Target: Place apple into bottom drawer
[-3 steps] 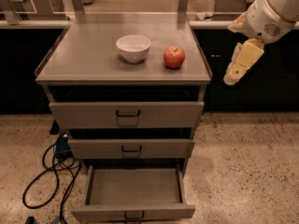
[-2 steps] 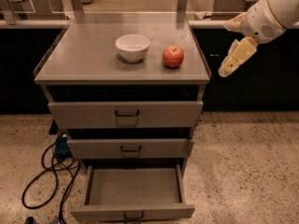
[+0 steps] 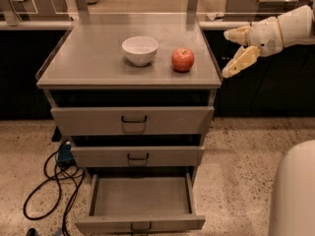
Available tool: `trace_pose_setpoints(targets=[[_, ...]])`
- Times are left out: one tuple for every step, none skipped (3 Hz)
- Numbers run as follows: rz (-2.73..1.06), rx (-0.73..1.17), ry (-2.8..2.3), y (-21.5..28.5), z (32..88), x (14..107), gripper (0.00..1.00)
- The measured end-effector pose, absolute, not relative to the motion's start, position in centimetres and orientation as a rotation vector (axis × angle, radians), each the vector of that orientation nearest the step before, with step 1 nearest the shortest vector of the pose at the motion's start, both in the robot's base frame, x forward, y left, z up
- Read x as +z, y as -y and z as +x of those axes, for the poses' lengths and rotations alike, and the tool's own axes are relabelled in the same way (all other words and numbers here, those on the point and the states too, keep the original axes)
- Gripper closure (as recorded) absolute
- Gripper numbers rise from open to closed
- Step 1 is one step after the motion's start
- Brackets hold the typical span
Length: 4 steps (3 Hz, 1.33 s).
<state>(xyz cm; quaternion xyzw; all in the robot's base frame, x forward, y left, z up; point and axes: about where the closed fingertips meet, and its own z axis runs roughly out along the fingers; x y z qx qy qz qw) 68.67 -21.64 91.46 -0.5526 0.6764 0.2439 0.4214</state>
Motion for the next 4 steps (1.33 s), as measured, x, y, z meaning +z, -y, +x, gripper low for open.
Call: trace_pose_setpoints(targets=[[-1.362,0.587,-1.654,22.0,69.5,92.9,0.00],[-1.335,0.521,-1.684,22.7,70.2,92.4,0.00],[-1.259,0.412,-1.750,22.5,71.1,92.7,0.00],[-1.124,0.418,-1.806,20.0,73.4,90.7,0.00]])
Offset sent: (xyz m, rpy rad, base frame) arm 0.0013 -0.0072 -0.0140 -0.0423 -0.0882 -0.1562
